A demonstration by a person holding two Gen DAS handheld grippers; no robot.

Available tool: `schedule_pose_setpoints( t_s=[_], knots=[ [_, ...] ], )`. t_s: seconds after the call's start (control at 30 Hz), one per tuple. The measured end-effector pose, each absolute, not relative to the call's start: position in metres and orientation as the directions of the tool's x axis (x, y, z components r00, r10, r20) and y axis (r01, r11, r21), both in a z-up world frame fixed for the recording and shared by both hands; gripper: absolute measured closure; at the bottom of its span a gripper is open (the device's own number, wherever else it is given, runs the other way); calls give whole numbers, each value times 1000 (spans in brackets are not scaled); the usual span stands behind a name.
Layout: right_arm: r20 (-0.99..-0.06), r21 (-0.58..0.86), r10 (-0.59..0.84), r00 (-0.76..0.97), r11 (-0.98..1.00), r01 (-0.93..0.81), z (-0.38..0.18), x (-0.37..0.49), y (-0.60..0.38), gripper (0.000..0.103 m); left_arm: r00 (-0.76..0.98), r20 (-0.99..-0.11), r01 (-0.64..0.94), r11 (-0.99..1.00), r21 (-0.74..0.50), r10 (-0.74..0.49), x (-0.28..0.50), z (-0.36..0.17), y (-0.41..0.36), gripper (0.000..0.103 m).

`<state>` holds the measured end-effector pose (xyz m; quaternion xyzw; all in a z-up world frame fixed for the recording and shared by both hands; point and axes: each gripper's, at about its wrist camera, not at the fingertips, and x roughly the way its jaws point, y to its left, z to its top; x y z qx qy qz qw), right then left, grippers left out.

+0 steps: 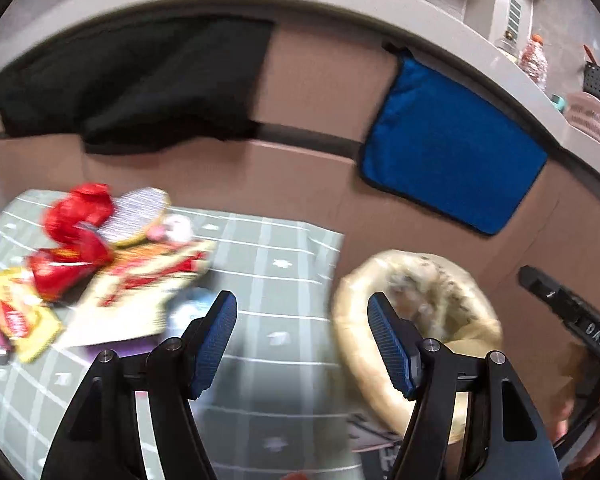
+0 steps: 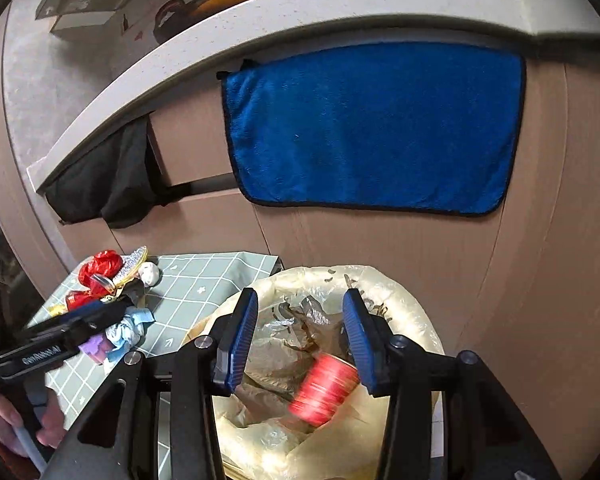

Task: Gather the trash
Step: 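Move both open grippers back over the trash pile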

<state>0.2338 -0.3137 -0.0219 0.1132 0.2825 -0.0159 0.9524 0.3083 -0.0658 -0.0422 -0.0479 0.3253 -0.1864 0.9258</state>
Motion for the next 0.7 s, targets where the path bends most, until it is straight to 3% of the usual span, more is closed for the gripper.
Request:
schedule_pose_setpoints(
  t_s=[0.2, 0.47, 0.7],
  knots=[
    [-512, 163, 70, 856, 987, 16, -8, 229, -275, 61, 780, -580, 177, 972, -156, -235, 286, -37, 16, 35],
    [-473, 146, 257, 843, 966, -213, 13, 241, -190, 61, 791, -604, -82, 963, -255, -93, 268, -37, 168, 35],
    [-533, 171, 399, 746, 914, -367, 4, 275, -119, 61, 767, -642, -243, 929, -280, 8, 309, -69, 250, 38]
  ],
)
